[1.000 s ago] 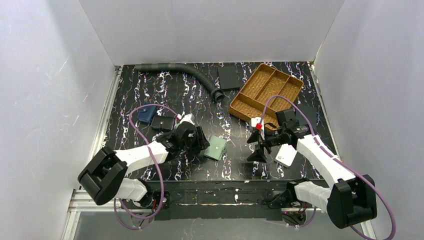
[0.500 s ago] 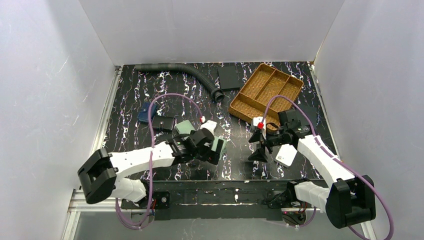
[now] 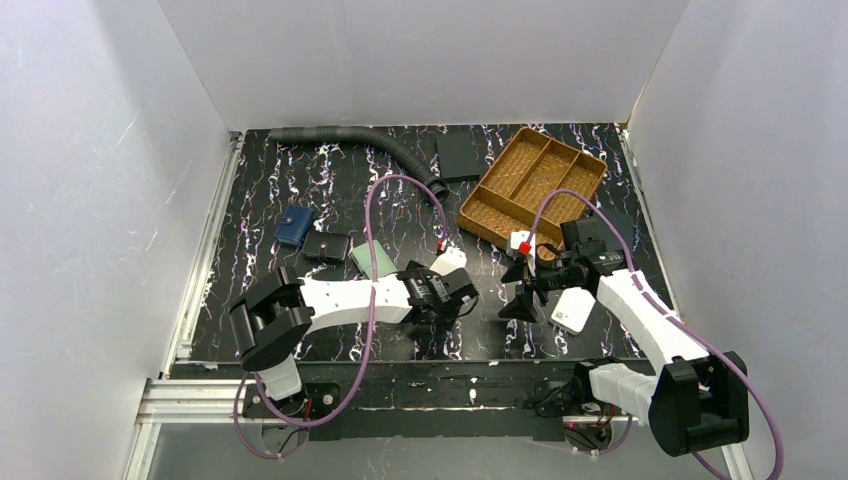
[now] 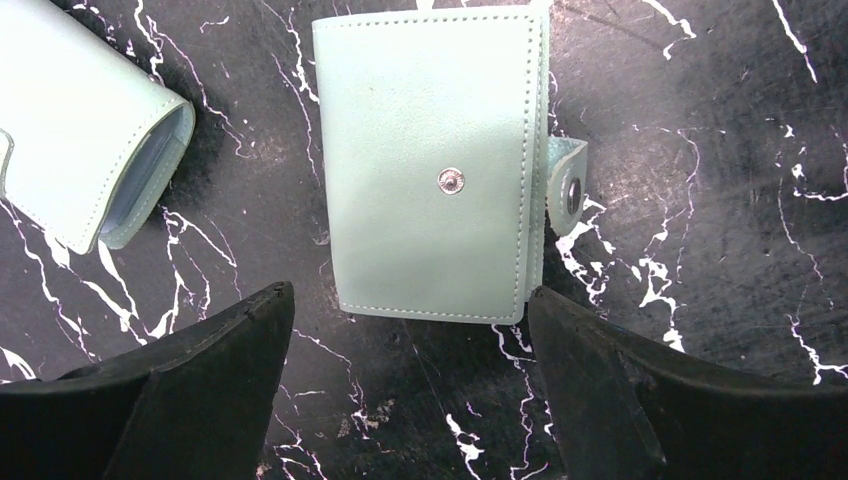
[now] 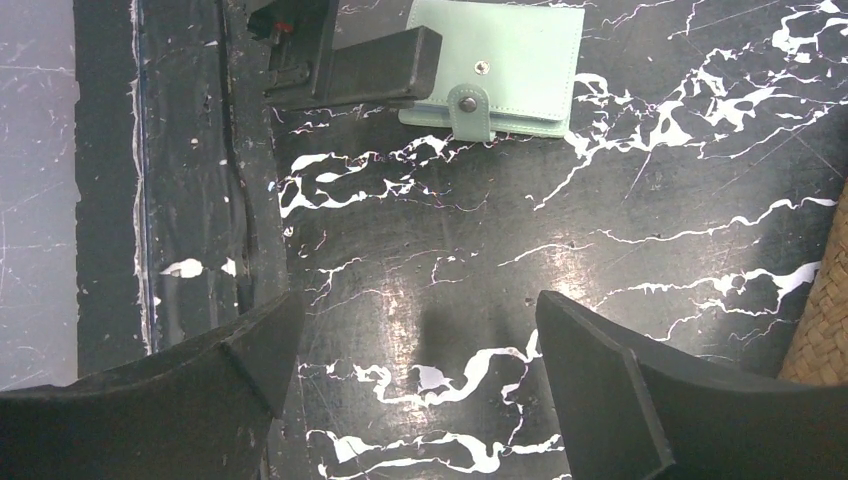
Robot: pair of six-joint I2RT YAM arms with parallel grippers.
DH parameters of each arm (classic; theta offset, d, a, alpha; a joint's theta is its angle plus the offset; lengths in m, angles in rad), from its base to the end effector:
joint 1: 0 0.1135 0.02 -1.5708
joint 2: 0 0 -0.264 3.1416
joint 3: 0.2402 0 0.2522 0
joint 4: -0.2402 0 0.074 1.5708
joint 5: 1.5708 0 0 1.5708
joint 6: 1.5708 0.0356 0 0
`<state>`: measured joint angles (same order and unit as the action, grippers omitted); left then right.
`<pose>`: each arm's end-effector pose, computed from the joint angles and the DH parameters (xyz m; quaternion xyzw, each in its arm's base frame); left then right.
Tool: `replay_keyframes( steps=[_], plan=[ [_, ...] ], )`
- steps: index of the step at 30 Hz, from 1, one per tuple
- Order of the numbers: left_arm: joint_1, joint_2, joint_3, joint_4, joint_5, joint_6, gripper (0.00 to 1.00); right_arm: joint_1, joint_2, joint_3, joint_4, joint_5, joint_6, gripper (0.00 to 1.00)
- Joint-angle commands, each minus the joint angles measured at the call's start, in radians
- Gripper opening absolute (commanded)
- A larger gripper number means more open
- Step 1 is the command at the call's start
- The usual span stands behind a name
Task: Take the credit cards out of the card holder
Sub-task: Open the card holder at the center of the board.
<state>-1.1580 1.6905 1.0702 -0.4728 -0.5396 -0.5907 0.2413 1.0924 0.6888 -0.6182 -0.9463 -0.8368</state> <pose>0.1507 -0.2984 0.1892 0.2015 0.9167 -0.0088 0.3449 0.1842 0.0751 0.2260 -0.5458 0.6719 0.3485 0.3594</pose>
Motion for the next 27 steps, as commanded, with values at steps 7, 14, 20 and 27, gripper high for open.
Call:
replay_keyframes(
  steps=[7,14,20,27],
  plan=[
    [-0.005,0.048,0.047,0.011,-0.028,0.016,0.76,-0.013,-0.021,-0.006,0.008,-0.032,-0.007,0.95],
    [-0.002,0.051,0.027,0.050,-0.004,0.022,0.65,-0.020,-0.023,-0.005,0.002,-0.036,-0.011,0.95],
    [0.014,0.043,0.003,0.082,0.038,0.025,0.48,-0.024,-0.024,-0.003,-0.002,-0.040,-0.013,0.95],
    [0.033,-0.002,-0.024,0.089,0.077,0.030,0.16,-0.029,-0.023,-0.002,-0.008,-0.044,-0.018,0.95]
  ],
)
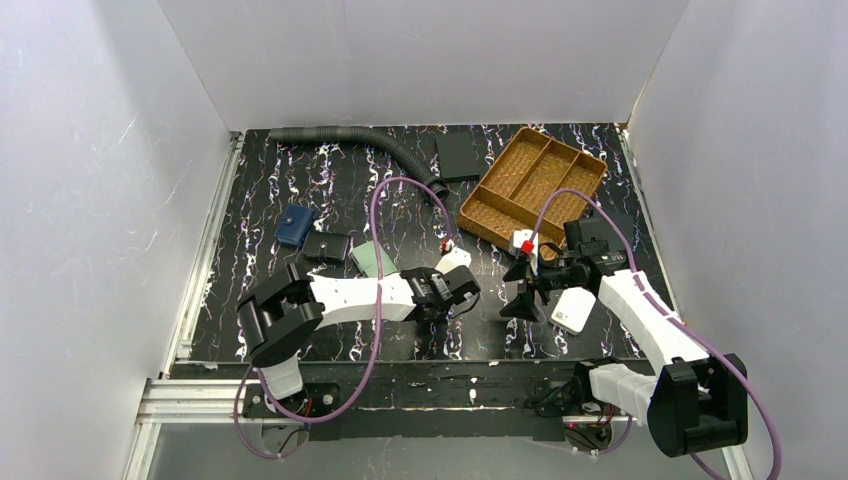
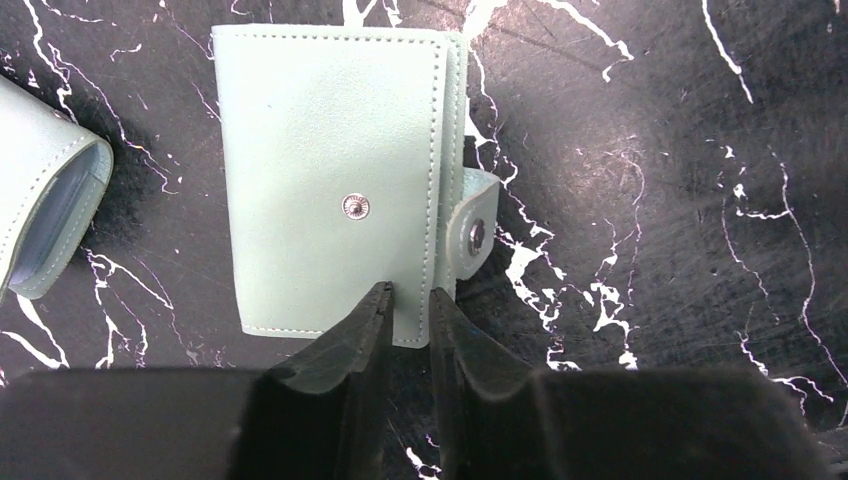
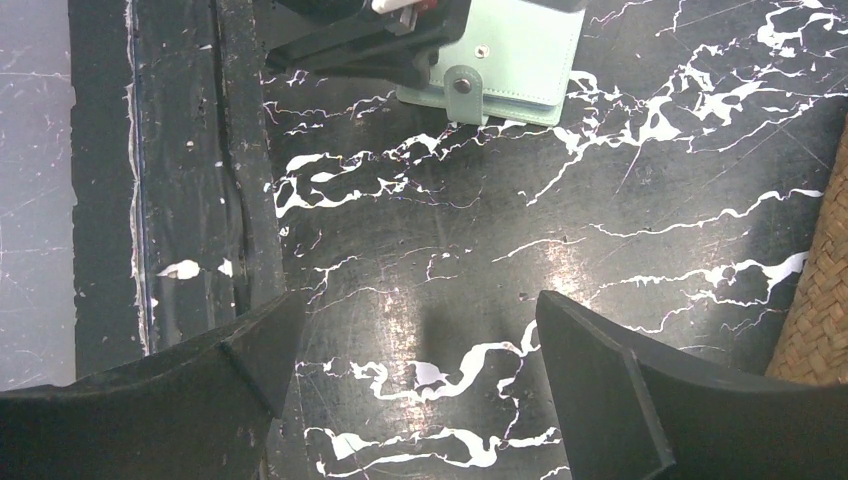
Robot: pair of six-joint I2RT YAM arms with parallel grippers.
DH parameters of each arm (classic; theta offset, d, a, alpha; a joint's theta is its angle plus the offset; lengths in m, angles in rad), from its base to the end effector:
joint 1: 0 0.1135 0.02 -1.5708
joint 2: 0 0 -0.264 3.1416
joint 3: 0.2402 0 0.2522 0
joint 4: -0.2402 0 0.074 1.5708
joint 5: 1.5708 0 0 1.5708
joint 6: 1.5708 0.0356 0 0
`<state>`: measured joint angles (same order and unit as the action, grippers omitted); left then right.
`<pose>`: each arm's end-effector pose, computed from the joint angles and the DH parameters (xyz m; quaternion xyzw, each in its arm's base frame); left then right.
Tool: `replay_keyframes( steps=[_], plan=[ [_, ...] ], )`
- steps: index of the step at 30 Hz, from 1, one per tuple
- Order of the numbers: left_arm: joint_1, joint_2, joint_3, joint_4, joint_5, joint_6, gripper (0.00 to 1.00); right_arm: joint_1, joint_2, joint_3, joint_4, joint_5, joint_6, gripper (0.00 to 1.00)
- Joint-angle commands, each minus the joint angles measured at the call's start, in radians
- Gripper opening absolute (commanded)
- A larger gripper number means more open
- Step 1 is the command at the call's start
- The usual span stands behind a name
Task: Take the credit cards out of the card holder
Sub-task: Open the card holder at the center of the board.
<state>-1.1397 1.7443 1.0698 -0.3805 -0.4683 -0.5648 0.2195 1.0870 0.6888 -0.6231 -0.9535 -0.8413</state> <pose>0.1594 -0.3081 0.1754 0.2099 0.9187 -0.0391 0.3322 0.1847 0.0709 0.2268 -0.5400 0.6747 0.3468 0.3646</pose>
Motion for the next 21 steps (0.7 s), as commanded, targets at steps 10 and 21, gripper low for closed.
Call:
replay_keyframes(
  steps=[10,21],
  plan=[
    [0.026,-0.140,-0.059,0.012,0.022,0.041,0.00,-0.011,-0.017,-0.002,-0.008,-0.039,-0.018,0.95],
    [0.026,-0.074,-0.007,-0.033,0.034,0.096,0.52,-0.012,-0.015,0.000,-0.010,-0.039,-0.021,0.95]
  ],
)
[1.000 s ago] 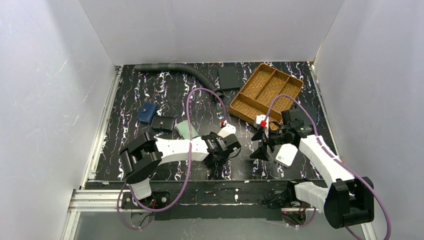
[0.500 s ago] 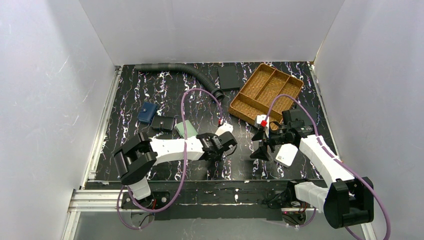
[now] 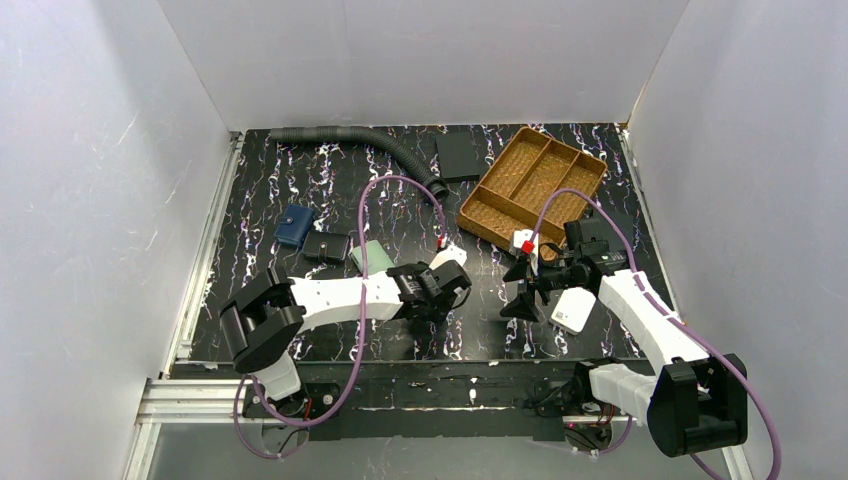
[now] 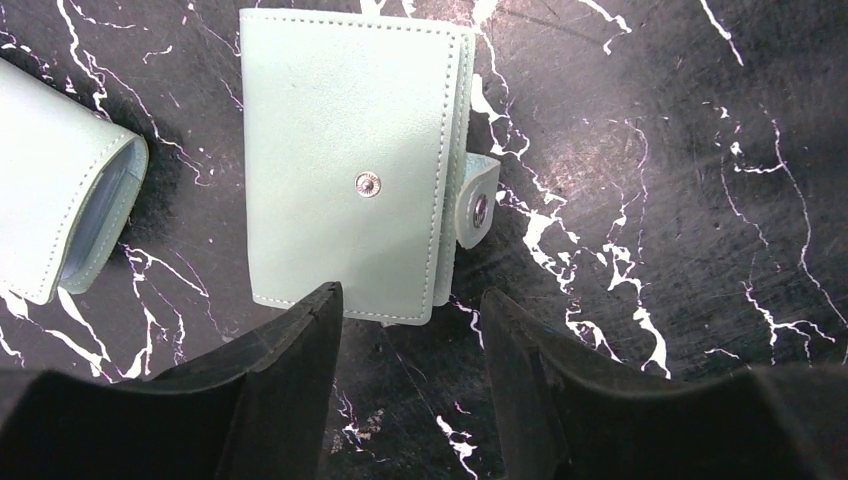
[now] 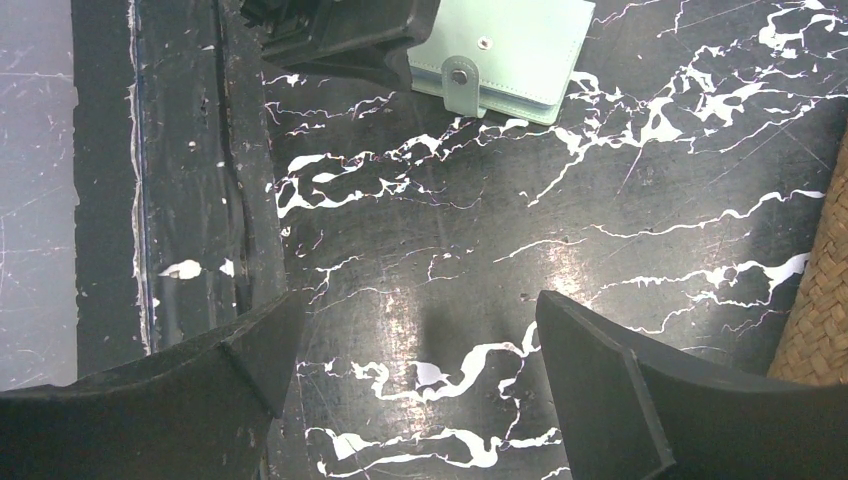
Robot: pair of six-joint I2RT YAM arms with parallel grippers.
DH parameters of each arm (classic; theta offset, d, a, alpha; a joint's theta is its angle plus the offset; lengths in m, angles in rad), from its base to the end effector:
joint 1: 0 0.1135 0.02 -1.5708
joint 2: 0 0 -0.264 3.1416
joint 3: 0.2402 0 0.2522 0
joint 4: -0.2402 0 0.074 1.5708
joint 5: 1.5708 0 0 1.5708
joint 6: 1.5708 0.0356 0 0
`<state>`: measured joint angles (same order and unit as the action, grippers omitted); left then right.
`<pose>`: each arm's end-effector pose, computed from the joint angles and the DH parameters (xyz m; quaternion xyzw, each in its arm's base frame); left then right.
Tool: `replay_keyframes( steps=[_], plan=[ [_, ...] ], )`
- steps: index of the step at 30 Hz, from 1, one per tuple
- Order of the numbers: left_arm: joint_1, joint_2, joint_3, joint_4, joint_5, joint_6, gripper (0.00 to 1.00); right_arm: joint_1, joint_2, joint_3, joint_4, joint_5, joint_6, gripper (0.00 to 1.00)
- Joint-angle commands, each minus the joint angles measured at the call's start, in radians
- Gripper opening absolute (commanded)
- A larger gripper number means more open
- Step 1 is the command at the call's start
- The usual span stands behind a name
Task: Take the credit cards out of the card holder
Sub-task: Open the card holder at the center of the board.
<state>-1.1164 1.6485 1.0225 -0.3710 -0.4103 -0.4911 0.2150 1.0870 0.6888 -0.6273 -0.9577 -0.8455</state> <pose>0.1585 -0.2921 0.1922 0.2340 0.9112 -0.0639 0.3329 0.1846 0.0701 0.2267 -0.5393 0.6746 0.3478 0.3648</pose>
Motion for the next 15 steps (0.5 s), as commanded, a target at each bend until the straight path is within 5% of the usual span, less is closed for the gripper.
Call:
replay_keyframes(
  steps=[1,9,15],
  plan=[
    [0.003,0.032,0.046,-0.048,-0.040,0.025,0.52,-0.008,-0.013,0.000,-0.006,-0.035,-0.017,0.95],
    [0.003,0.109,0.096,-0.101,-0.139,0.055,0.47,-0.009,-0.012,0.001,-0.010,-0.036,-0.021,0.95],
    [0.003,0.145,0.098,-0.109,-0.161,0.061,0.27,-0.009,-0.010,0.002,-0.014,-0.039,-0.024,0.95]
  ],
)
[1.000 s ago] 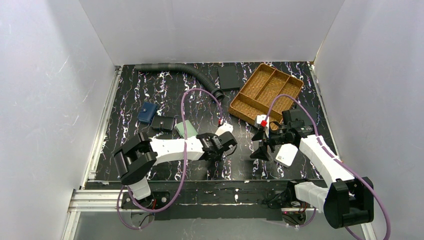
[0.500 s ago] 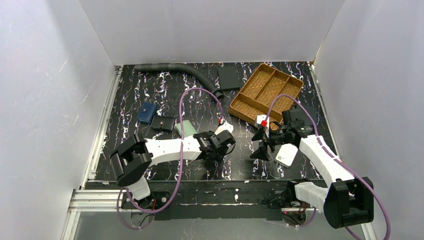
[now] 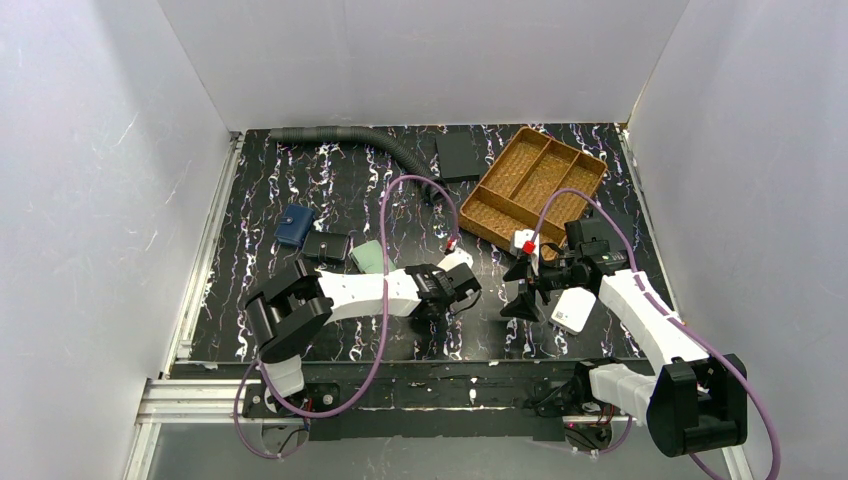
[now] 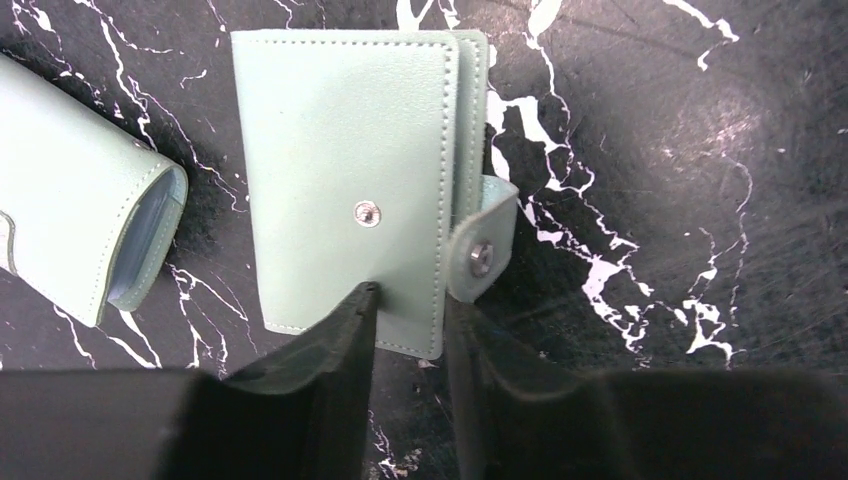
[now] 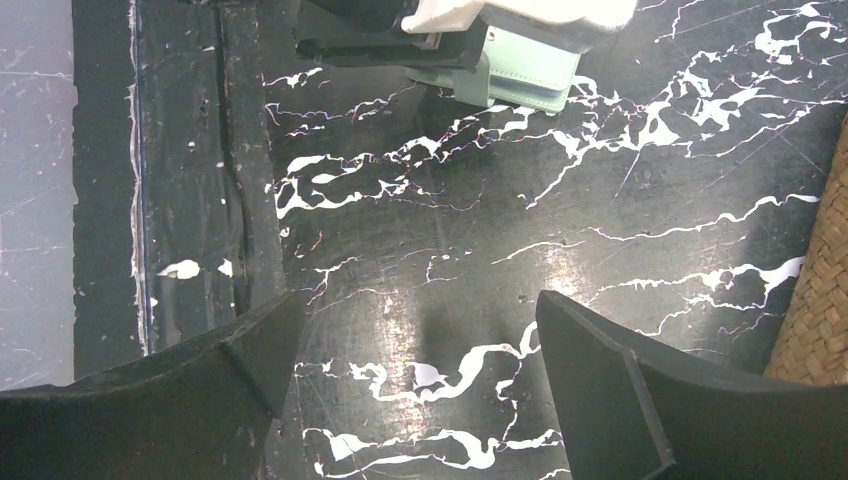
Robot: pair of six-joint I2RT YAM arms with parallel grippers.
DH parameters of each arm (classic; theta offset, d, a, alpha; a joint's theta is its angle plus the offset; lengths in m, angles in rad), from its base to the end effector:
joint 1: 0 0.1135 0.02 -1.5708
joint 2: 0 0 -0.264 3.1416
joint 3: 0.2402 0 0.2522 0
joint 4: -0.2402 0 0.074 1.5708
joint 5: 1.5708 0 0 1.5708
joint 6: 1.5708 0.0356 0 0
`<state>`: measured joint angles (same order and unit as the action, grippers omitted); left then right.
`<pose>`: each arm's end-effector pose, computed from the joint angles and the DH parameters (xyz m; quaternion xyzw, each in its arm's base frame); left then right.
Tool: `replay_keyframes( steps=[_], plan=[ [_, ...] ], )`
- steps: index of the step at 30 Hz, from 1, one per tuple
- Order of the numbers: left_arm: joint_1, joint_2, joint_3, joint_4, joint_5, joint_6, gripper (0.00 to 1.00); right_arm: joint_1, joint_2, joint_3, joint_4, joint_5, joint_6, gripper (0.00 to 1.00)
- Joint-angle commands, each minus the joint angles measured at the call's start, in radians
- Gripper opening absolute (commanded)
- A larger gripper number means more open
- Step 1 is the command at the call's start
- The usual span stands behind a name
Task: Take the credit cards out of the card holder
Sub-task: Open the card holder at the center of the board.
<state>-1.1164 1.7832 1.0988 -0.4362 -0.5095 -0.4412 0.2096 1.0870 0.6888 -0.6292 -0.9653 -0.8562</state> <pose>0.1688 -0.3061 0.1686 0.2594 0.9087 0.0231 0.3263 0.1846 0.0692 0.2268 -0.5408 0.6717 0.3484 0.3674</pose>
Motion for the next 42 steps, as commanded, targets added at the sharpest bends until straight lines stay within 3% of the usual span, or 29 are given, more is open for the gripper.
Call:
replay_keyframes(
  steps=[1,4,15,21,29,34,38,42],
  plan=[
    [0.003,0.011,0.020,-0.042,-0.054,0.014,0.19,-0.004,-0.010,0.002,-0.012,-0.032,-0.014,0.95],
    [0.003,0.003,0.014,-0.030,-0.025,0.025,0.00,-0.004,-0.009,0.004,-0.013,-0.033,-0.016,0.95],
    [0.005,-0.220,-0.034,-0.029,0.163,-0.017,0.00,-0.007,-0.010,0.002,-0.019,-0.035,-0.020,0.95],
    [0.041,-0.317,-0.093,0.073,0.337,-0.115,0.00,-0.002,0.007,0.008,-0.040,-0.055,-0.045,0.94],
    [0.292,-0.426,-0.347,0.375,0.609,-0.322,0.00,0.152,0.160,0.109,-0.108,-0.002,-0.098,0.82],
    [0.359,-0.452,-0.428,0.367,0.571,-0.356,0.00,0.296,0.236,0.157,-0.067,0.097,-0.059,0.71],
    [0.366,-0.462,-0.430,0.272,0.468,-0.356,0.00,0.371,0.264,0.172,0.016,0.152,-0.001,0.69],
    [0.366,-0.448,-0.425,0.246,0.463,-0.340,0.00,0.418,0.313,0.240,0.036,0.171,0.024,0.68]
  ],
)
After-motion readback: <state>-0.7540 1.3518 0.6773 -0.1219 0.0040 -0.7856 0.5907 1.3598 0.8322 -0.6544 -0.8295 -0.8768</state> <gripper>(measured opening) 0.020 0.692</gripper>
